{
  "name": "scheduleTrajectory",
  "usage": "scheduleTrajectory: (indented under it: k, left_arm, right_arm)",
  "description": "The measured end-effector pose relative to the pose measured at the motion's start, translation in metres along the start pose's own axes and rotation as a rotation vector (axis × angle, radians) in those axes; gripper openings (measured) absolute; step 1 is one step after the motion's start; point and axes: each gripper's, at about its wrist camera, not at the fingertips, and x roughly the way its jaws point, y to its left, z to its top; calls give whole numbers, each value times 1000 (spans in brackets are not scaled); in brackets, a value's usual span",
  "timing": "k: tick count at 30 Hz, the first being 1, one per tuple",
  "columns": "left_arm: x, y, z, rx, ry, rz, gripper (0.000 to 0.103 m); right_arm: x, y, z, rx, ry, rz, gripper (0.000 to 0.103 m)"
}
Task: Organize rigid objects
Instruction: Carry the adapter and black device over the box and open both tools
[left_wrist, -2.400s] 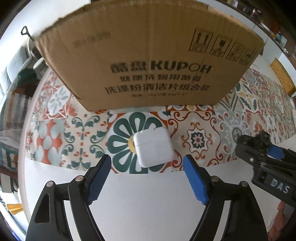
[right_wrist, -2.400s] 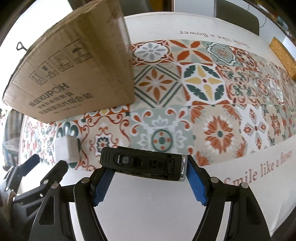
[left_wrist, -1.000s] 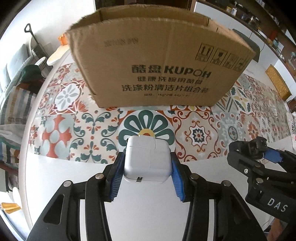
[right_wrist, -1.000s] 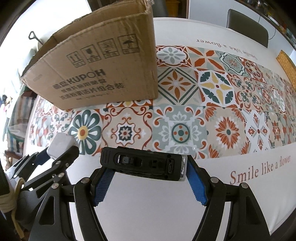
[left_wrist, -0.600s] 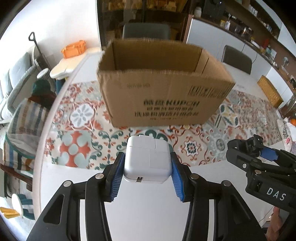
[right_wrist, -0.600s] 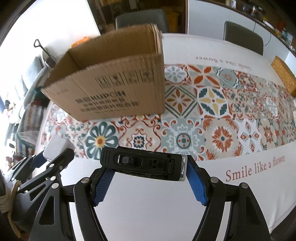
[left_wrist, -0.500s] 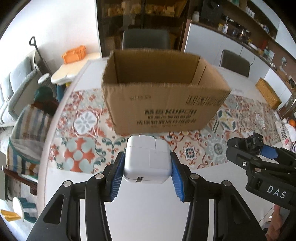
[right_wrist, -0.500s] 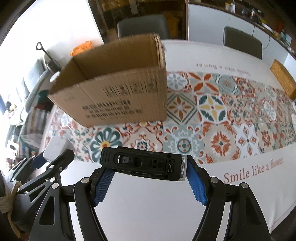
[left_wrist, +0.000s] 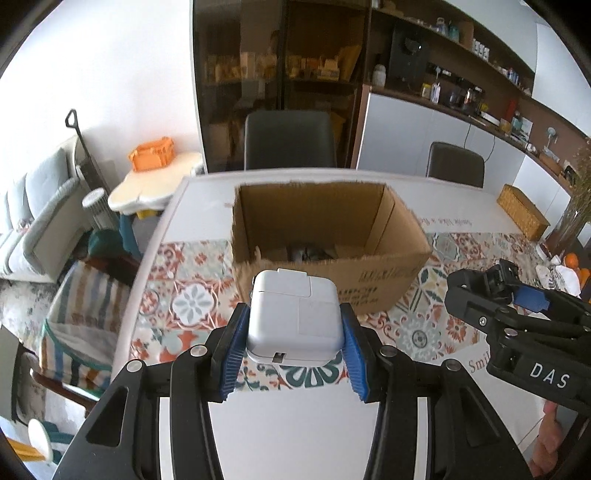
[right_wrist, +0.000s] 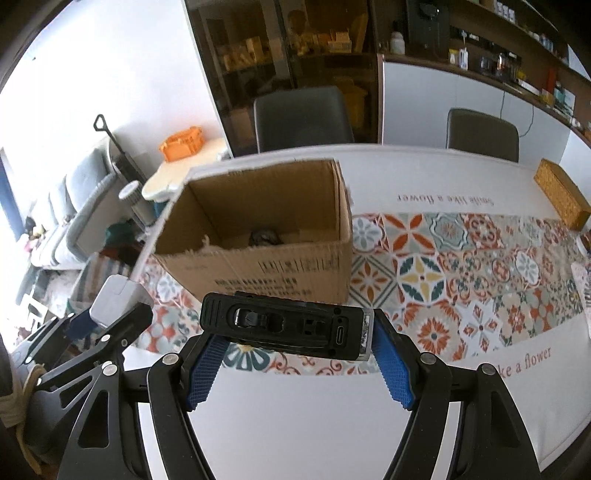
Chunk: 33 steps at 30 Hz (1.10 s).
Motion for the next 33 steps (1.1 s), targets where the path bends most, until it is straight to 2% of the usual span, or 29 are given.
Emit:
scheduleTrajectory:
  k: [19, 33]
  left_arm:
    - [-15, 1, 53, 23, -114, 11, 47]
    - [13, 1, 87, 40, -100, 10, 47]
  right_arm:
    - [-21, 15, 47, -47, -125, 0, 74]
    - [6, 15, 85, -56, -124, -10, 74]
